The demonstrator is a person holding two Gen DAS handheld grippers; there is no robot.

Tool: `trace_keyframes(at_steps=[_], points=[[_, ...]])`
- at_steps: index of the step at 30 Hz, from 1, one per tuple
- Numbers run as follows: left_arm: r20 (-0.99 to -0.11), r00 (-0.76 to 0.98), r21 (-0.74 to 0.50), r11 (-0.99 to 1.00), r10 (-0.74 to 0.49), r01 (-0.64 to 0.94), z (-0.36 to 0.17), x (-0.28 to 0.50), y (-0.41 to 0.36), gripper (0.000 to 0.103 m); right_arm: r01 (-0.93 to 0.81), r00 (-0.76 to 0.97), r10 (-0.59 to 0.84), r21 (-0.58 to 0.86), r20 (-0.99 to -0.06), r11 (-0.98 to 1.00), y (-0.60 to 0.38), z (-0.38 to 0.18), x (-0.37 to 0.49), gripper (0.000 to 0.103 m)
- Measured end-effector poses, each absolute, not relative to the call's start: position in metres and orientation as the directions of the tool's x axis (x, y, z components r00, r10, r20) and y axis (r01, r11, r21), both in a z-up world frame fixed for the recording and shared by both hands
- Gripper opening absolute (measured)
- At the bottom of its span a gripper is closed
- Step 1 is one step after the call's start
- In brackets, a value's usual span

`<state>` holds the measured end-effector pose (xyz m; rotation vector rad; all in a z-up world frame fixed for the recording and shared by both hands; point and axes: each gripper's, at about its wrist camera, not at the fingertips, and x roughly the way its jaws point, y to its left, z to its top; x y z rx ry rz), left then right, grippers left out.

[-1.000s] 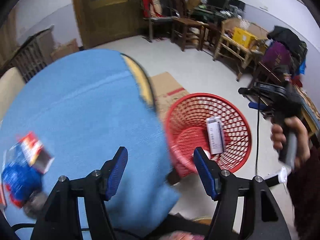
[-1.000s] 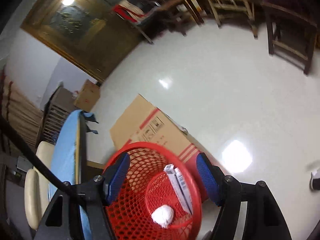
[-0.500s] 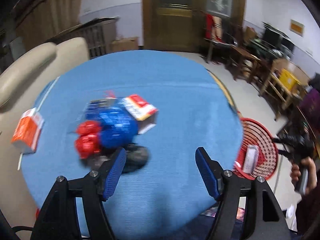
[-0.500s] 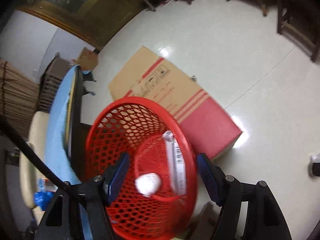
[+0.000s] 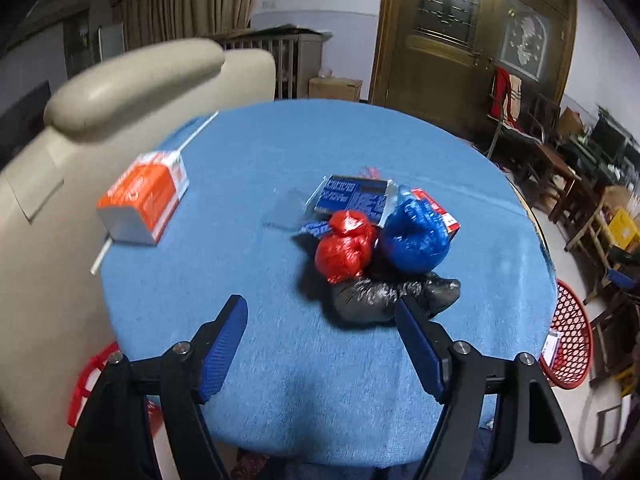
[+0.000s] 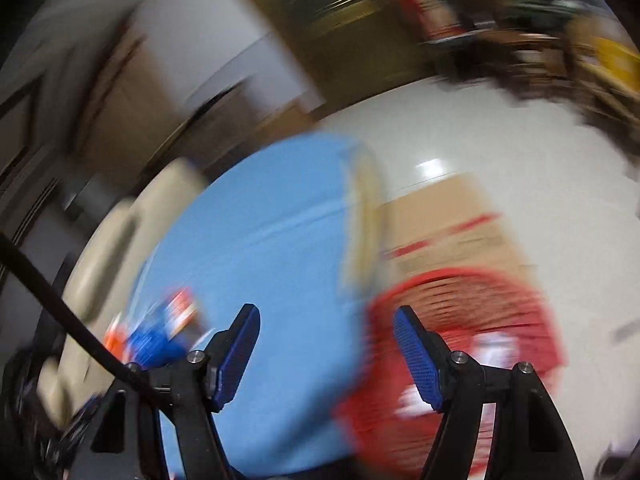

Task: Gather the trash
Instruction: 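Grasp the blue plastic bag with the right tool while the left tool grasps the red bag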

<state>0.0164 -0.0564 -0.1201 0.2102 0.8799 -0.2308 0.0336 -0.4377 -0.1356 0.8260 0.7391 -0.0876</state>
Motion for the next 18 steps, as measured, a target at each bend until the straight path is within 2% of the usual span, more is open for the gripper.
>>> trace_keyframes(at_steps=[7,13,16,18], points=[[-0.797,0.584,0.02,0.959,-0.155,0.282,-0.121,0.046,-0.036,0.077,0.036,0.634,0.561,0.746,-0.532,0.665,-0.306,-0.118,0.15,0.073],[-0.806,0.566,-0.026,0.965,-0.175,0.262,-0.121,0.065,-0.018,0.077,0.097,0.544,0.61,0.765,-0.576,0.636,-0.263,-0.143,0.204,0.073],[-0.813,0.555,-0.01,0.957,-0.177,0.291,-0.124,0.068,-0.02,0.077,0.144,0.511,0.6,0.75,-0.615,0.646,-0.247,-0.154,0.218,0.073],[-0.817,0.547,-0.003,0.95,-0.183,0.313,-0.125,0.071,-0.023,0.077,0.152,0.498,0.618,0.763,-0.608,0.628,-0.241,-0.158,0.223,0.073]])
